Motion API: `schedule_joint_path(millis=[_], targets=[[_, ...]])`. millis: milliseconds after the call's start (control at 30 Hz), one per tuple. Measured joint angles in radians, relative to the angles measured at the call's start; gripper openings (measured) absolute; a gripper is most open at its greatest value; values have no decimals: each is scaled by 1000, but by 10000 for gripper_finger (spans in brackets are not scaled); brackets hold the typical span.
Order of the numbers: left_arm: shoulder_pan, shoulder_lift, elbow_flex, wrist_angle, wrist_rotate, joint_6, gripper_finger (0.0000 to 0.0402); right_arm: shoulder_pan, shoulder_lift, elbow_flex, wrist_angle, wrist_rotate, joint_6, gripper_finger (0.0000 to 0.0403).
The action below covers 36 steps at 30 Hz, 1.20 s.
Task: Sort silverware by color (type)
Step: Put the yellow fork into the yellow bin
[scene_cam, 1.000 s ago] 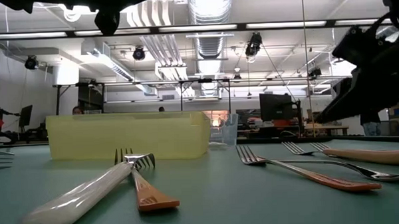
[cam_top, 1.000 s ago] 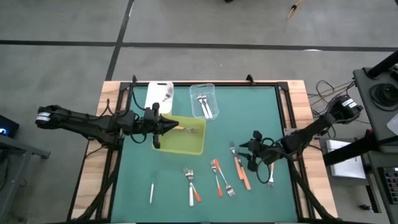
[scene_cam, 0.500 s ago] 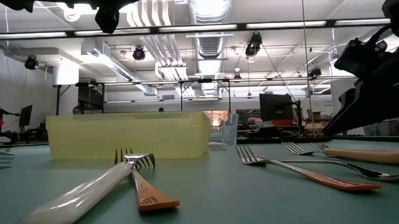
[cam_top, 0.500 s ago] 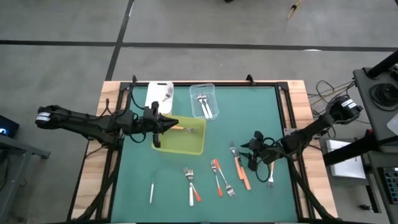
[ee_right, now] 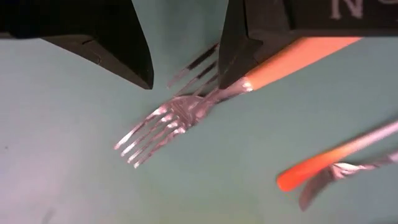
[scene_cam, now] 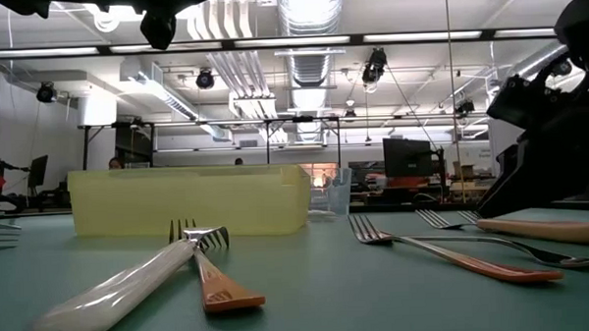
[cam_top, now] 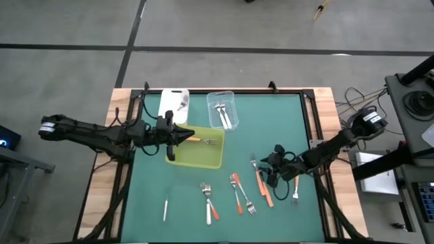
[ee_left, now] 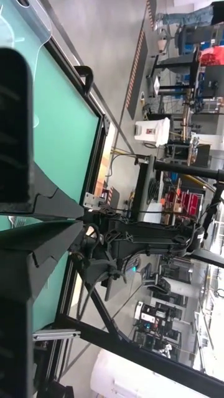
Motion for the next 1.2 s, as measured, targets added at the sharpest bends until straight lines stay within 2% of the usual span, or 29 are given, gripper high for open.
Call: schedule_joint_path(millis=[267, 467, 600, 767, 833, 933, 1067, 1133, 1200], targets=[[0, 0, 0, 0, 0, 0, 1, -6, 91, 37, 8, 2, 59, 171], [0, 0, 0, 0, 0, 0, 1, -6, 104, 70, -30, 5, 58, 171], [0, 0, 0, -1, 1, 0, 1, -6, 76, 116, -154, -6, 48, 171], [0, 0, 0, -4, 2, 1, 1, -6, 23, 225, -440, -11, 109, 171], [0, 0, 0, -8, 3, 2, 1, -6, -1, 285, -571, -11, 182, 171], [0, 0, 0, -13, 3, 2, 1, -6, -28, 382, -754, -39, 397, 171], [0, 0, 0, -20, 3, 6, 1, -10, -33, 503, -862, -219, 722, 171], [0, 0, 0, -28, 3, 23, 1, -8, -20, 562, -856, -308, 820, 169], [0, 0, 0, -39, 3, 40, 1, 2, 10, 620, -860, -351, 878, 163]])
